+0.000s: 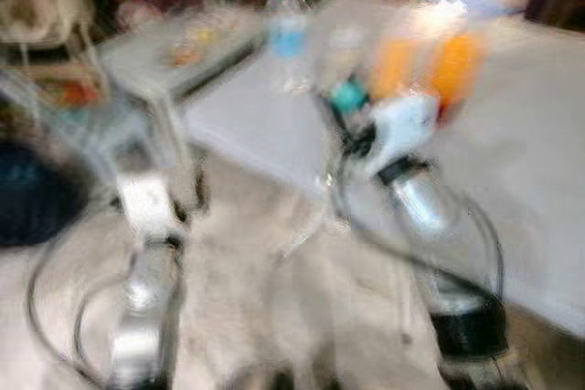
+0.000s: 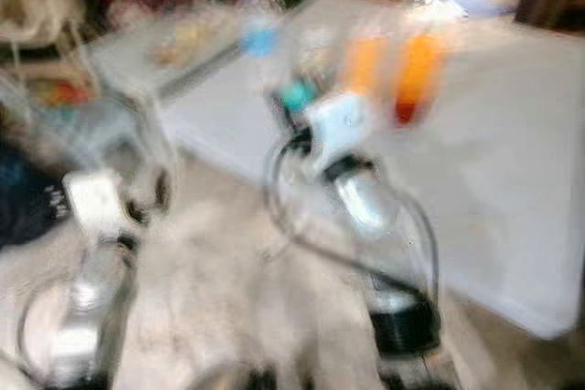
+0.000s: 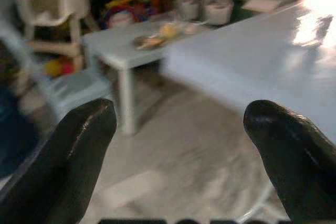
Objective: Restocking fridge
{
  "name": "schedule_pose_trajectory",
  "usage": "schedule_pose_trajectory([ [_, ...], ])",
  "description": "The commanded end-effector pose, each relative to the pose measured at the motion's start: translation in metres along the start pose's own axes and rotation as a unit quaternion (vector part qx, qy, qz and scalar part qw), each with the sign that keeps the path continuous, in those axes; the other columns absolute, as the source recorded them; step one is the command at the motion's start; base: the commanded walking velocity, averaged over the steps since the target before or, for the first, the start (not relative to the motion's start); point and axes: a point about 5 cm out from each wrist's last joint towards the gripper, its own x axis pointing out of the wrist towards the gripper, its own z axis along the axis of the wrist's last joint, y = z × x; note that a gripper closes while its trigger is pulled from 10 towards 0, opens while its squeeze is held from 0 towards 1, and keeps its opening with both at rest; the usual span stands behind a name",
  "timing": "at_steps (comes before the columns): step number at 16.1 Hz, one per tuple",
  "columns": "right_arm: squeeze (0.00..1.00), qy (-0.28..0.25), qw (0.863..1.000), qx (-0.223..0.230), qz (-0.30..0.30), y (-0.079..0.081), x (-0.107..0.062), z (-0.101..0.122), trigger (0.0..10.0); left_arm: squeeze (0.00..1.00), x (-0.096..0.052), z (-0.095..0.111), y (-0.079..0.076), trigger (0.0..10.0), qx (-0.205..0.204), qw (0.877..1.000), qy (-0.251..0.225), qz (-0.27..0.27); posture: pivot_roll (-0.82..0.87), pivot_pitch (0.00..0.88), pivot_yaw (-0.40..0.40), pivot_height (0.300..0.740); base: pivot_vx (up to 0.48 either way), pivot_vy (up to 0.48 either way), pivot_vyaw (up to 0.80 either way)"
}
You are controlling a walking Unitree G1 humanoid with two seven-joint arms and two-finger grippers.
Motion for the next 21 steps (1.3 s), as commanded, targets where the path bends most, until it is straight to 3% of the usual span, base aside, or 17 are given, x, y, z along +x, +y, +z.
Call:
schedule_pose_trajectory([
  [1, 0.0, 0.048, 0.998, 0.026, -0.004, 0.002, -0.011, -0.019, 10.0, 0.0, -0.001, 0.003, 0.011, 10.0, 0.009, 1.0, -0.01, 0.022, -0.03, 0.026, 0.053, 0.74, 0.0, 0.48, 0.79],
  [4, 0.0, 0.069, 0.998, 0.007, 0.001, -0.001, -0.022, -0.03, 10.0, 0.0, -0.008, -0.008, 0.021, 10.0, 0.023, 0.999, 0.005, 0.029, -0.03, 0.01, 0.04, 0.74, 0.0, 0.48, 0.79],
  [9, 0.0, 0.072, 0.997, 0.006, 0.026, 0.01, -0.018, -0.04, 10.0, 0.0, -0.002, -0.006, 0.016, 10.0, 0.034, 0.999, -0.012, 0.017, -0.02, 0.011, 0.03, 0.74, 0.0, 0.451, 0.8],
  [13, 0.0, 0.102, 0.994, 0.001, 0.03, 0.009, -0.032, -0.054, 10.0, 0.0, -0.01, -0.009, 0.019, 10.0, 0.048, 0.999, -0.011, 0.014, -0.01, 0.021, 0.028, 0.74, 0.0, 0.0, 0.79],
  [18, 0.0, 0.131, 0.991, -0.015, -0.022, -0.002, -0.058, -0.065, 10.0, 0.0, -0.041, -0.029, 0.042, 10.0, 0.068, 0.997, 0.023, 0.039, -0.02, 0.023, 0.03, 0.74, 0.0, 0.0, 0.8],
  [21, 0.0, 0.131, 0.991, -0.023, -0.019, -0.003, -0.058, -0.067, 10.0, 0.0, -0.04, -0.032, 0.039, 10.0, 0.073, 0.997, 0.025, 0.028, -0.02, 0.021, 0.034, 0.74, 0.0, 0.0, 0.8],
])
